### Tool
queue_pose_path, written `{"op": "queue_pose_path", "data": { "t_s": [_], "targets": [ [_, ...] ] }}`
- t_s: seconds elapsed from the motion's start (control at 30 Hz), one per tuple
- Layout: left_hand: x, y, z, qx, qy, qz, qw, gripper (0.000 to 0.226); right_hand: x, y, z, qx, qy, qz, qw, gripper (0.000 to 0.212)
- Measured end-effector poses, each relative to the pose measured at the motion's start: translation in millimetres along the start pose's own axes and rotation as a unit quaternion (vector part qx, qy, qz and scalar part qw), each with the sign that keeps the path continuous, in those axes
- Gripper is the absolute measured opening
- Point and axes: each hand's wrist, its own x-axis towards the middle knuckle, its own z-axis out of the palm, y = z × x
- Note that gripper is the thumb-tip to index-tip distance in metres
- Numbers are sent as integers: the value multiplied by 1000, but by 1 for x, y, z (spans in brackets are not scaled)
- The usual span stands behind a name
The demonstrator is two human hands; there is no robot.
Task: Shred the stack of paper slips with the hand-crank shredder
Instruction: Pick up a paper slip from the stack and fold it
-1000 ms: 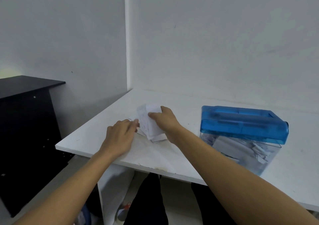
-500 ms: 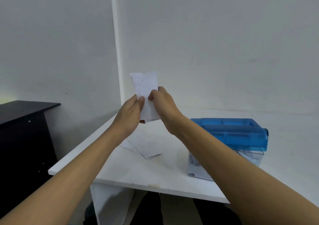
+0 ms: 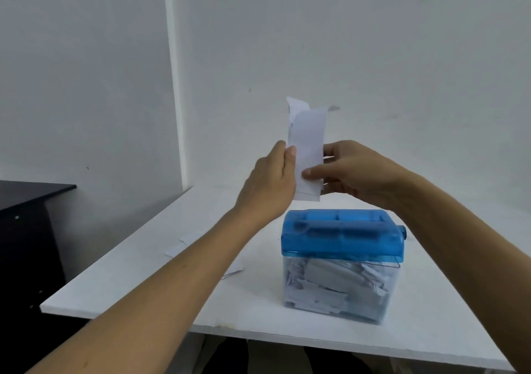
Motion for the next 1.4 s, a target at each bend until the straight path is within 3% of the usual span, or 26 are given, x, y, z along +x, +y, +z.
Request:
{"op": "queue_pose_path", "data": {
  "t_s": [0.1,0.2,0.33,0.5,0.73,0.83,0.97,1.4],
  "targets": [
    [-4,1,13,-26,-56,-63,996,38,-3,20,-9,-45,67,8,997,28],
    [-13,-5,23,-61,-162,-119,978,39,-7,39,-8,-59,123,10,991,28],
    [-28,-18,35,5,-272,-86,958,44,-15,65,-2,-95,140,-13,986,22],
    [-31,-22,35,-30,-263,-97,959,65,-20,73,4,-139,142,-46,979,19],
    [-35,-27,39,-65,-250,-101,961,55,-20,74,5,-151,100,-53,982,24],
    [-35,-27,39,-86,-240,-127,959,37,-20,75,4,-156,96,-44,982,31],
    [-37,-25,39,-62,-228,-94,967,25,-22,75,3,-163,93,-38,981,36],
    [-38,-25,42,-40,-227,-80,970,22,-22,78,4,-191,113,-33,975,40]
  ]
}}
